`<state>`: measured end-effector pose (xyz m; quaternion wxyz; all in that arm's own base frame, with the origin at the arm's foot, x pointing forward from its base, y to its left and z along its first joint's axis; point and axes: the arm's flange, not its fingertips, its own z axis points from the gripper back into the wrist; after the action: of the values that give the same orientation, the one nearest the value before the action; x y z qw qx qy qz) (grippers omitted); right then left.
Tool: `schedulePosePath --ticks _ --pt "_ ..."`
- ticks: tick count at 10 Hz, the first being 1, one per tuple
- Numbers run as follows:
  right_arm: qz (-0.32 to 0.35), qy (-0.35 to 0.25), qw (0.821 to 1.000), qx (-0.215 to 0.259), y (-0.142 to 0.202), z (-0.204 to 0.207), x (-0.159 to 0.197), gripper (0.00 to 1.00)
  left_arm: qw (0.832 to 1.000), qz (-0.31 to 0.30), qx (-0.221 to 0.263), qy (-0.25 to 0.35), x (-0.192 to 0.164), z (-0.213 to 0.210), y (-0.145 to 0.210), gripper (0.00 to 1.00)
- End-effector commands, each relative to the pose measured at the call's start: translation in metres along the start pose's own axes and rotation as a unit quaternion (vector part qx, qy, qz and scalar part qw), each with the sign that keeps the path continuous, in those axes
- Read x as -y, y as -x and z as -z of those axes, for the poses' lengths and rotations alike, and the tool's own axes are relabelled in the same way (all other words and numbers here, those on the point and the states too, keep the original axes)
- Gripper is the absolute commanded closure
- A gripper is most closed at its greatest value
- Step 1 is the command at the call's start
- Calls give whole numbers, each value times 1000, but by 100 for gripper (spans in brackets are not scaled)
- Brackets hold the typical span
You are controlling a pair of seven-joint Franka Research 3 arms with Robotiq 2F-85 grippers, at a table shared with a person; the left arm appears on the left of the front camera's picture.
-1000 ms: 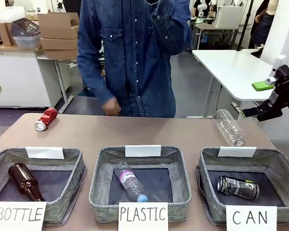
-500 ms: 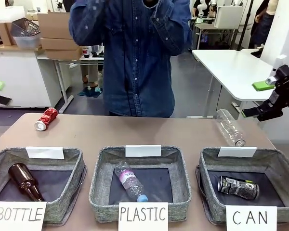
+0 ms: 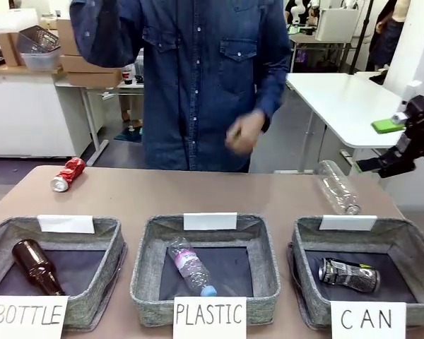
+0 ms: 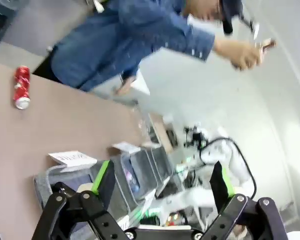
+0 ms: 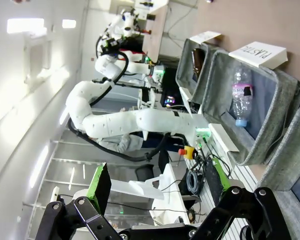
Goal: Sort the can waste into the basket.
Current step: Pick up the can waste from the table and place it in the right Fabric basket.
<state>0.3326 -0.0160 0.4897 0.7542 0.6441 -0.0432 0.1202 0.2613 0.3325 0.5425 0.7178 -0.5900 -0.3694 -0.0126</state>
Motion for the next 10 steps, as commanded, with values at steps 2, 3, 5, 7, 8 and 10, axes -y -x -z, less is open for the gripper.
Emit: schedulePosePath --ticks 2,3,5,7,8,10 --pt "-14 2 1000 -7 1 -1 0 0 999 -6 27 31 -14 14 0 0" --pt "-14 2 1000 -7 1 -1 0 0 999 -3 27 34 -12 18 1 0" --pt "-14 2 1000 -7 1 -1 0 0 999 1 18 35 -11 22 -2 0" --pt "-14 2 1000 -7 1 -1 0 0 999 -2 14 34 -13 26 -3 0" --pt "-14 2 1000 -7 1 -1 0 0 1000 0 7 30 -12 33 -4 0" --pt "-14 2 1000 -7 1 -1 0 0 998 20 -55 -36 -5 85 -10 0"
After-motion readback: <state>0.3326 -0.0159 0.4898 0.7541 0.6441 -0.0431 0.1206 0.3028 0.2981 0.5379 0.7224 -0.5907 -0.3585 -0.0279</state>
